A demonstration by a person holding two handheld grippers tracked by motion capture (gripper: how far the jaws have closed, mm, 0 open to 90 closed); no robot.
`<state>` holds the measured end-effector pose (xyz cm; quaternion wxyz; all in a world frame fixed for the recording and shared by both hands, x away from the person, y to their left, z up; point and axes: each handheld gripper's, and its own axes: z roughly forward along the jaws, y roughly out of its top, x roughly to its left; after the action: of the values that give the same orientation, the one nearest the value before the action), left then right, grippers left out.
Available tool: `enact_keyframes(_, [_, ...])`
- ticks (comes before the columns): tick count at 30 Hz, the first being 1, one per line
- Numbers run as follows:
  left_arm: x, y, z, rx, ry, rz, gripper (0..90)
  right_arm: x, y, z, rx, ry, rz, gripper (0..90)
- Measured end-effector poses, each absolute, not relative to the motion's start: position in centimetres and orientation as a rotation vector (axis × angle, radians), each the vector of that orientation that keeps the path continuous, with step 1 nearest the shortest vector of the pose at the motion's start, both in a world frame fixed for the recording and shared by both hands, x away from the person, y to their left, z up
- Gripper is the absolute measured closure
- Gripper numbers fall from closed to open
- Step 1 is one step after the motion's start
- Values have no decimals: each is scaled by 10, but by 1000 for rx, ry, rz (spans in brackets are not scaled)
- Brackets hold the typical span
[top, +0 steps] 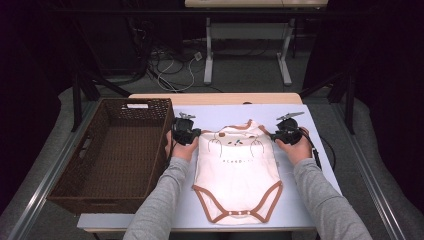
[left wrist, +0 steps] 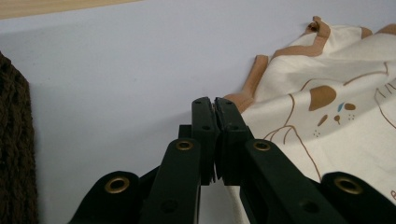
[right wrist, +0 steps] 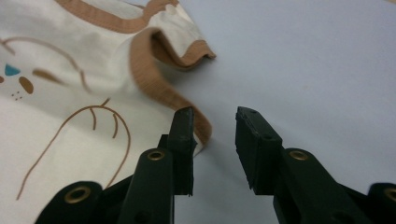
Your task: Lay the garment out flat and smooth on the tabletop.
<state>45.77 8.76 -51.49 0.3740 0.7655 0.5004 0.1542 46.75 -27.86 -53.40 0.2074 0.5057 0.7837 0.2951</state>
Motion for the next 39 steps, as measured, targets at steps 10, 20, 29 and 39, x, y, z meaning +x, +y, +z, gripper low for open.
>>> enact_keyframes(10, [458,87,-515,1968,1281,395,876,474,-279,-544,1433,2185,805,674])
enact_keyframes(20, [457,87,-517,1970,1282,386,876,475,-274,-549,1390,2226,822,804])
enact_keyframes(29, [452,90,-518,1940,1282,373,876,469,-271,-544,1323,2225,800,884])
enact_keyframes(39, [430,96,-513,1895,1270,369,876,436,-274,-511,1177,2201,865,883])
